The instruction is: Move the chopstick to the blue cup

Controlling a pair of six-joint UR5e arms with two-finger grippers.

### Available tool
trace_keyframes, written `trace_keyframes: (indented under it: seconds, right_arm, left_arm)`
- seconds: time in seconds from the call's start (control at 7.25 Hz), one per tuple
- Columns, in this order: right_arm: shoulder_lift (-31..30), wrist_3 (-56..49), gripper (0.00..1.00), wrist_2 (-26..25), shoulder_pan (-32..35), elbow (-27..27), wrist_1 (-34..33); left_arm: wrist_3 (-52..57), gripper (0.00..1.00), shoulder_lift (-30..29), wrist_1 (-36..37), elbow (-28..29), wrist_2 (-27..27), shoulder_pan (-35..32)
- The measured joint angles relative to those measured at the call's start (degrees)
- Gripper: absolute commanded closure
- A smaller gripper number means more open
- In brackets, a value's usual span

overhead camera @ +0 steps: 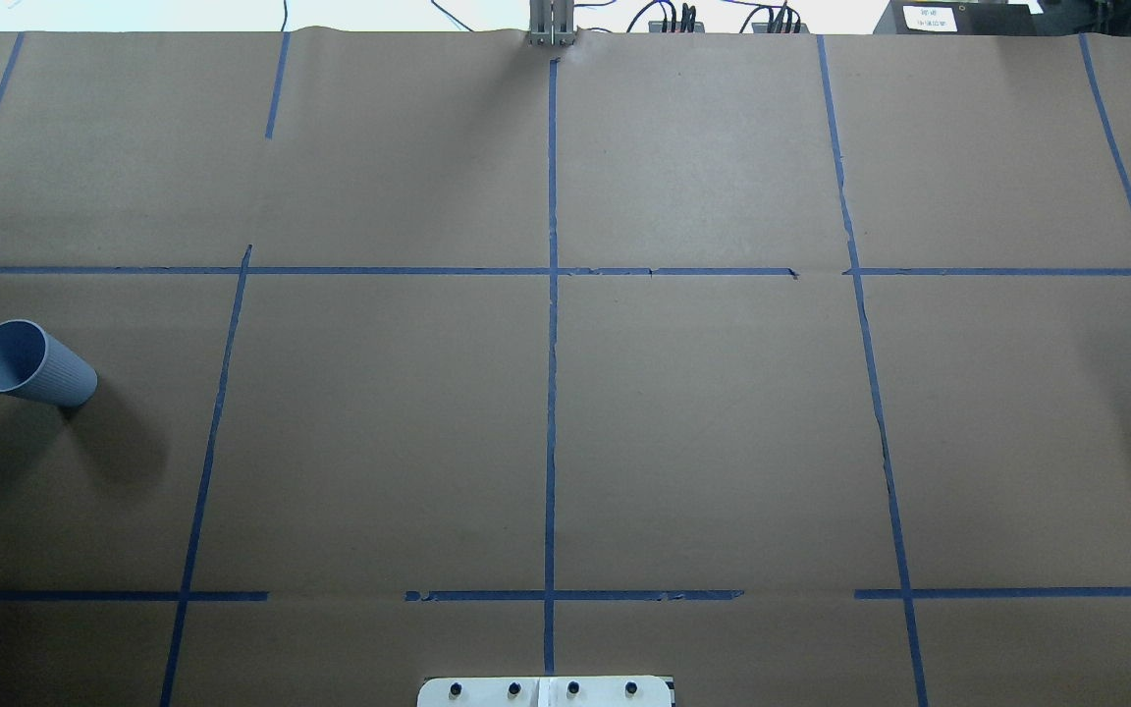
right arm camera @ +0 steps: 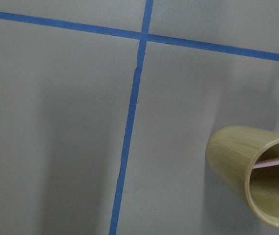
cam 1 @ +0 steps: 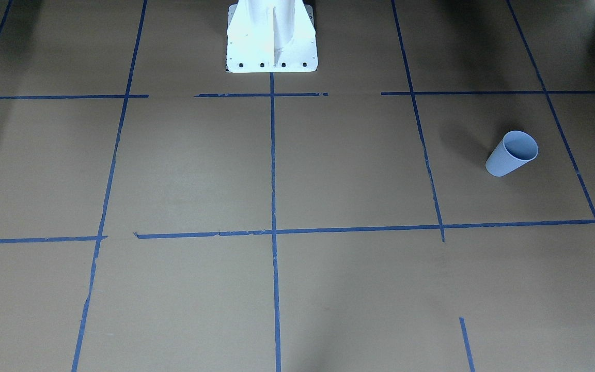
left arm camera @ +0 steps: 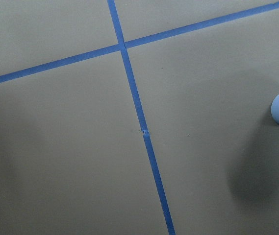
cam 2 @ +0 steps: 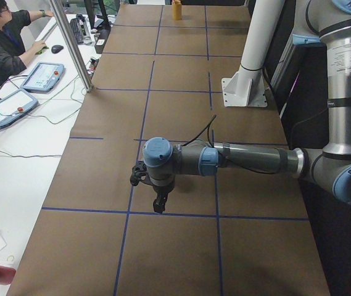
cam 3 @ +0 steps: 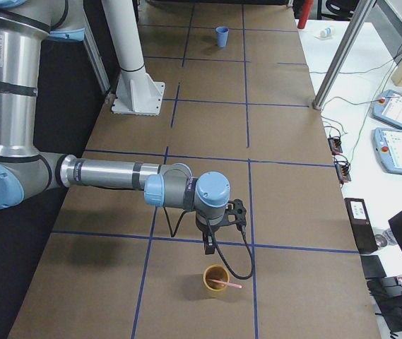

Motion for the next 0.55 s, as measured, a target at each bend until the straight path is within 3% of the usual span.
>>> trace_keyframes:
  seconds: [0.55]
  right_arm:
    - [0.0,0.0,0.00,0.1,-0.1,0.0,0.0]
  left_arm:
    - [0.0,0.00,-1.1,-0.4,-0.2,0.0,0.0]
